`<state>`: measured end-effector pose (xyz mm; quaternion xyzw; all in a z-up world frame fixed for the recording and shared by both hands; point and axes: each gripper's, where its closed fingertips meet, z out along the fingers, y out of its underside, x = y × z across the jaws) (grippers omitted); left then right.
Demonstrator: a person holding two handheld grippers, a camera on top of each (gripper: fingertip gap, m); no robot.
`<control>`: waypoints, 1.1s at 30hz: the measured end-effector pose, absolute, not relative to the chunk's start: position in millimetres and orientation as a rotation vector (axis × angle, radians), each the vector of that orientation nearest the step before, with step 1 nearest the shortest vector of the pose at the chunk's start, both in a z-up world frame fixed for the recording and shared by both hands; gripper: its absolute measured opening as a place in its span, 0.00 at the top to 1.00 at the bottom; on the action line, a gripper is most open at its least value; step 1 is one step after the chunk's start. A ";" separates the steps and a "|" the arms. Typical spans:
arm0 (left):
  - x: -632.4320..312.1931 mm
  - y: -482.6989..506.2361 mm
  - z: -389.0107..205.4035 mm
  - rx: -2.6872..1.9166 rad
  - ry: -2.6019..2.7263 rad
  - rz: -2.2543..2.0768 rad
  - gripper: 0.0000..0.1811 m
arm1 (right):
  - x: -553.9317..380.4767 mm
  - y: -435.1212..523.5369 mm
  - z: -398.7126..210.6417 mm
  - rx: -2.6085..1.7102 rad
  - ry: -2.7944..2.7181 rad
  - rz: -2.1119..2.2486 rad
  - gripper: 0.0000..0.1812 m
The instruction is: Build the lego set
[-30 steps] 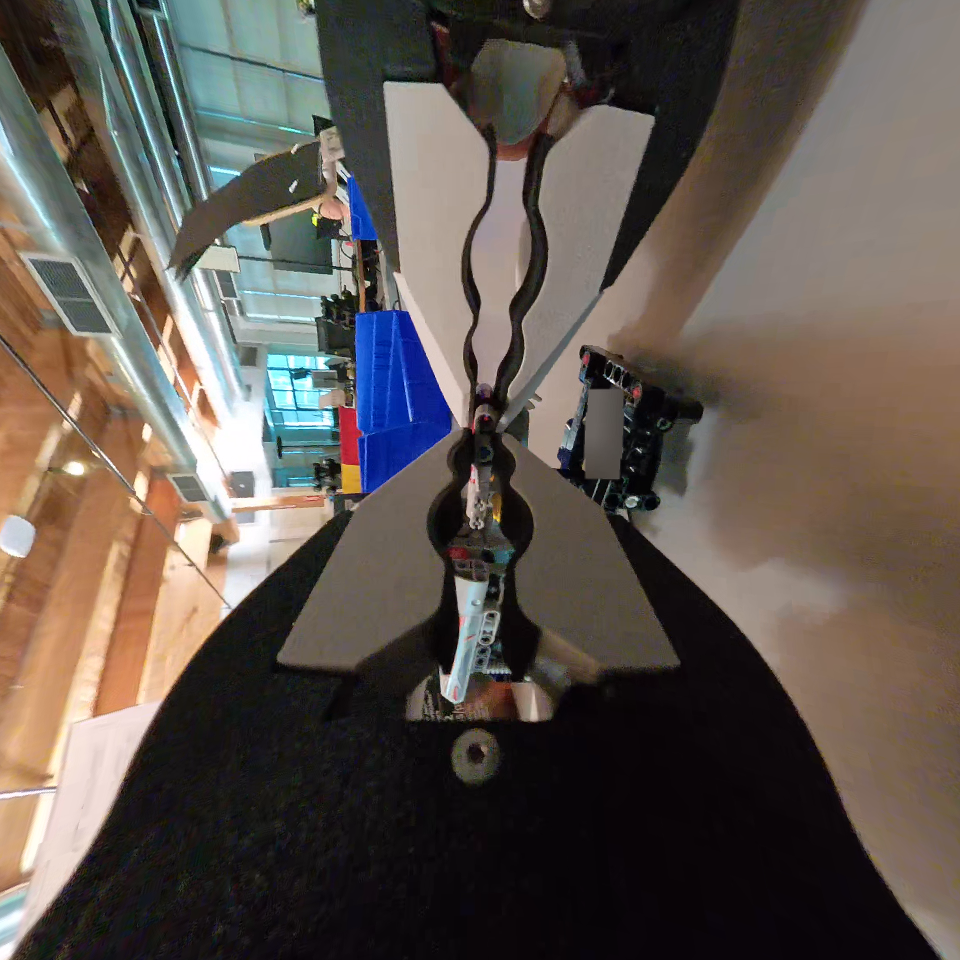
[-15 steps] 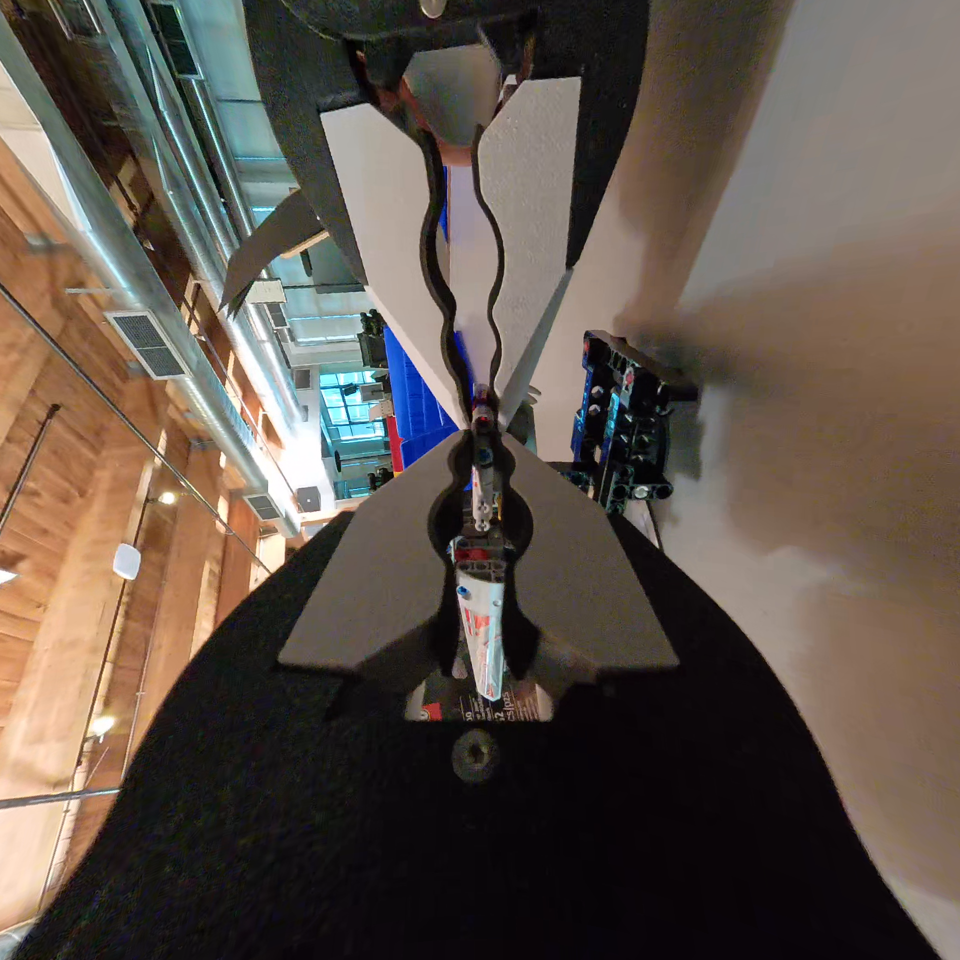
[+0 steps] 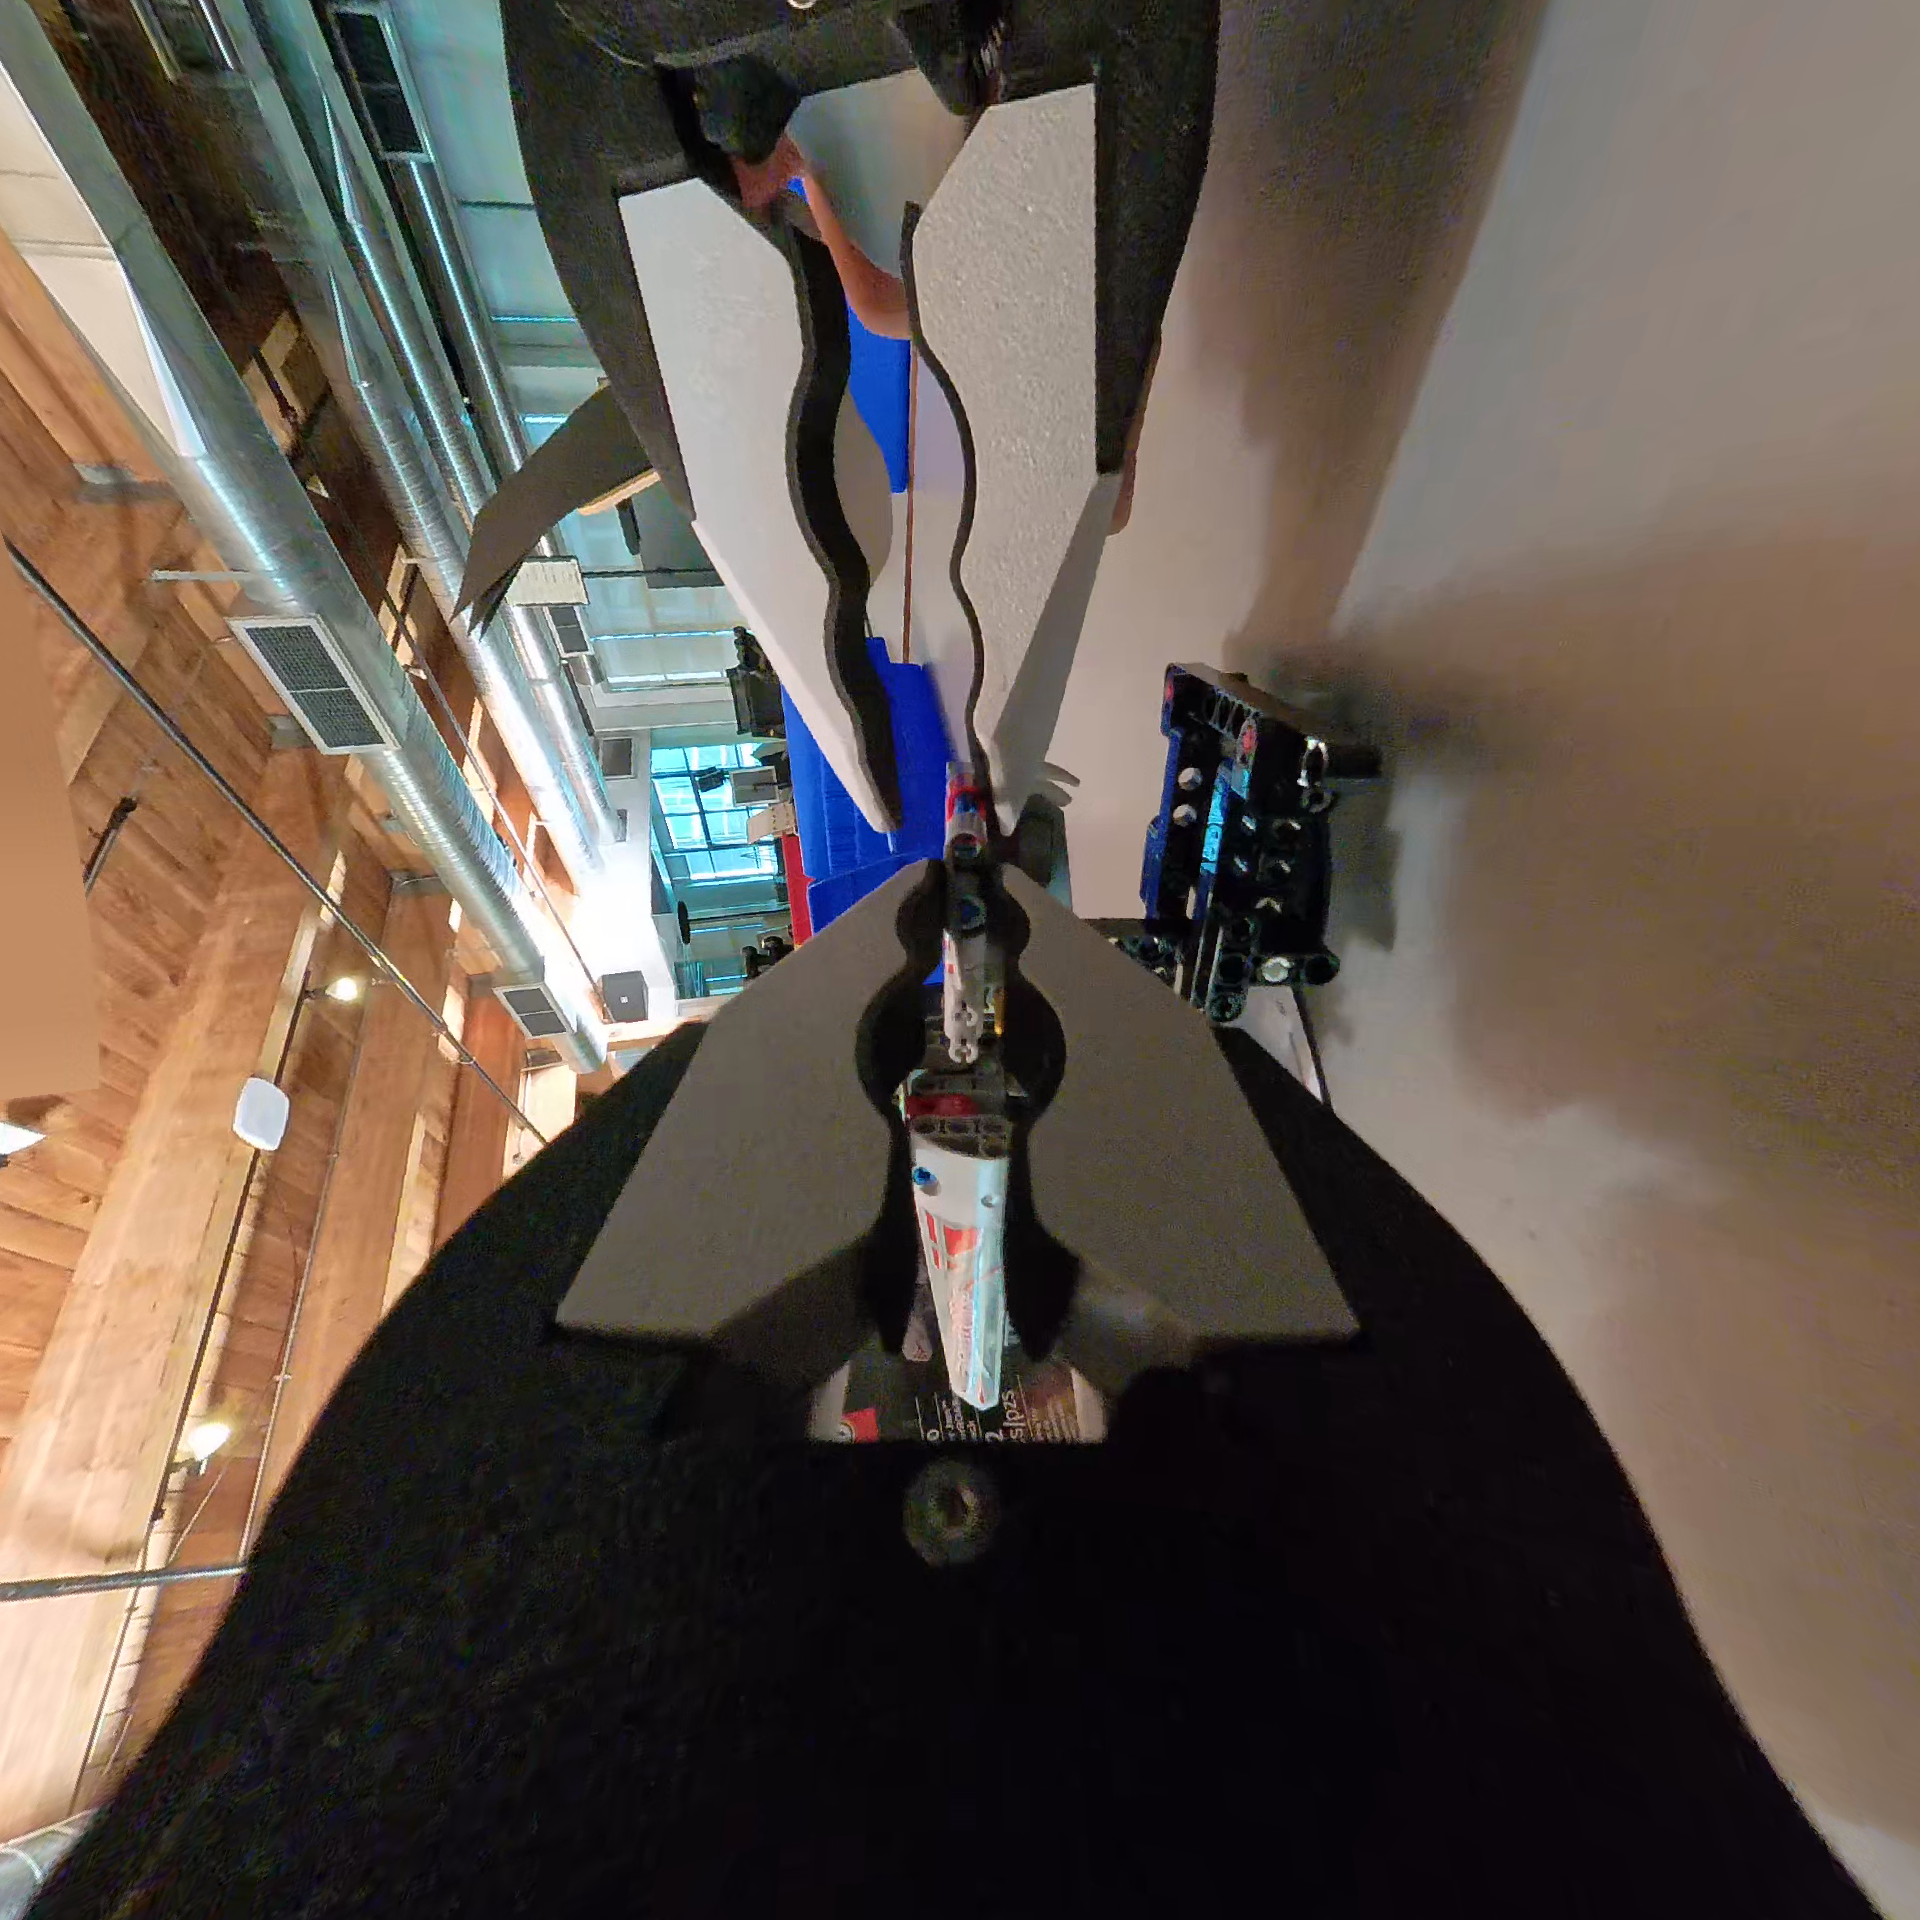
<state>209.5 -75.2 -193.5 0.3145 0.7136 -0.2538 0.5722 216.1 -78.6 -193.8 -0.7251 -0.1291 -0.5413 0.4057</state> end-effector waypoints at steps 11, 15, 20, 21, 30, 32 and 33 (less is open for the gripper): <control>213.3 -74.3 -193.7 0.696 1.693 -0.596 0.98 | 217.3 -75.3 -198.5 -1.843 -0.332 -1.383 0.95; 213.4 -74.0 -194.5 0.749 1.641 -0.532 0.98 | 217.3 -74.7 -198.8 -1.848 -0.325 -1.373 0.95; 214.5 -74.2 -193.5 0.719 1.673 -0.587 0.98 | 218.4 -74.6 -198.3 -1.838 -0.302 -1.379 0.96; 214.8 -74.2 -193.2 0.713 1.674 -0.609 0.98 | 218.5 -74.9 -198.3 -1.831 -0.298 -1.370 0.95; 218.3 -67.5 -197.9 0.697 1.718 -0.702 0.90 | 221.0 -77.7 -198.2 -1.822 -0.290 -1.384 0.96; 214.2 -68.8 -198.6 0.731 1.702 -0.707 0.90 | 221.0 -77.5 -198.2 -1.820 -0.290 -1.381 0.96; 212.2 -69.4 -197.9 0.746 1.685 -0.710 0.90 | 220.9 -77.3 -198.2 -1.819 -0.293 -1.384 0.96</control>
